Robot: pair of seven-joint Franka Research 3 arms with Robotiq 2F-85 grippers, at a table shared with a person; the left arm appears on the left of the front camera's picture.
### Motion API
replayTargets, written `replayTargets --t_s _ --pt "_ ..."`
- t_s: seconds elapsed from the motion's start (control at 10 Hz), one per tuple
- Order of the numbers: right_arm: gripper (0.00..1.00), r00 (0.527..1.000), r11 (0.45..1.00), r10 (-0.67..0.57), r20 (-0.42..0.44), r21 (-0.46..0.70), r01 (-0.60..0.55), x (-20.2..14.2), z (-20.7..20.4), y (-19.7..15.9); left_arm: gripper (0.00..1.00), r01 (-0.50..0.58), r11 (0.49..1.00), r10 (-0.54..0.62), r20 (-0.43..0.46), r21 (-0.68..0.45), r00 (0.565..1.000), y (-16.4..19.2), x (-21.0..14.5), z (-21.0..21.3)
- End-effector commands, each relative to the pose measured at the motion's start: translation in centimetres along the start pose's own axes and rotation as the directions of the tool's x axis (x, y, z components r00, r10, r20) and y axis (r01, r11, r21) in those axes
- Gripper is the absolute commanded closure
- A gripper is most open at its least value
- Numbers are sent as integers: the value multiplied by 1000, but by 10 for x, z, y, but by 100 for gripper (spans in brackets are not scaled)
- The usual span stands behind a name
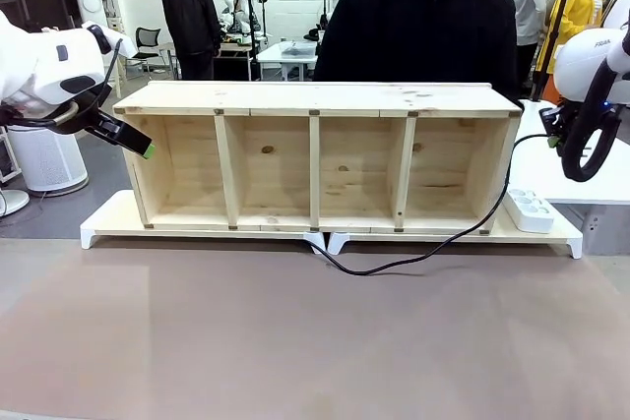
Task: Perform cable management.
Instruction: Release the Power Cable when the human grasps it.
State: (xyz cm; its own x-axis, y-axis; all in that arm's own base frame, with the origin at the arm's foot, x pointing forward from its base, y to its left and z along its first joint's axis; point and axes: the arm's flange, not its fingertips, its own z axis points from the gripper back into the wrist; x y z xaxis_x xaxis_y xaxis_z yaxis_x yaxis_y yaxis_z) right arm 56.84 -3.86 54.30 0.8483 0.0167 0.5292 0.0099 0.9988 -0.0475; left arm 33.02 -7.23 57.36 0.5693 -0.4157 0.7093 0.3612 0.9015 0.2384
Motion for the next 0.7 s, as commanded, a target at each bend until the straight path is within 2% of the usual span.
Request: replayTargets --t_s 0.0,0.6 --pt "84 1000 1000 1 3 0 -1 -2 2 0 0 6 1000 -6 1 3 1000 0 0 -1" --pt "84 1000 1000 1 3 0 -1 -2 2 0 0 6 1000 -6 1 3 1000 0 0 -1"
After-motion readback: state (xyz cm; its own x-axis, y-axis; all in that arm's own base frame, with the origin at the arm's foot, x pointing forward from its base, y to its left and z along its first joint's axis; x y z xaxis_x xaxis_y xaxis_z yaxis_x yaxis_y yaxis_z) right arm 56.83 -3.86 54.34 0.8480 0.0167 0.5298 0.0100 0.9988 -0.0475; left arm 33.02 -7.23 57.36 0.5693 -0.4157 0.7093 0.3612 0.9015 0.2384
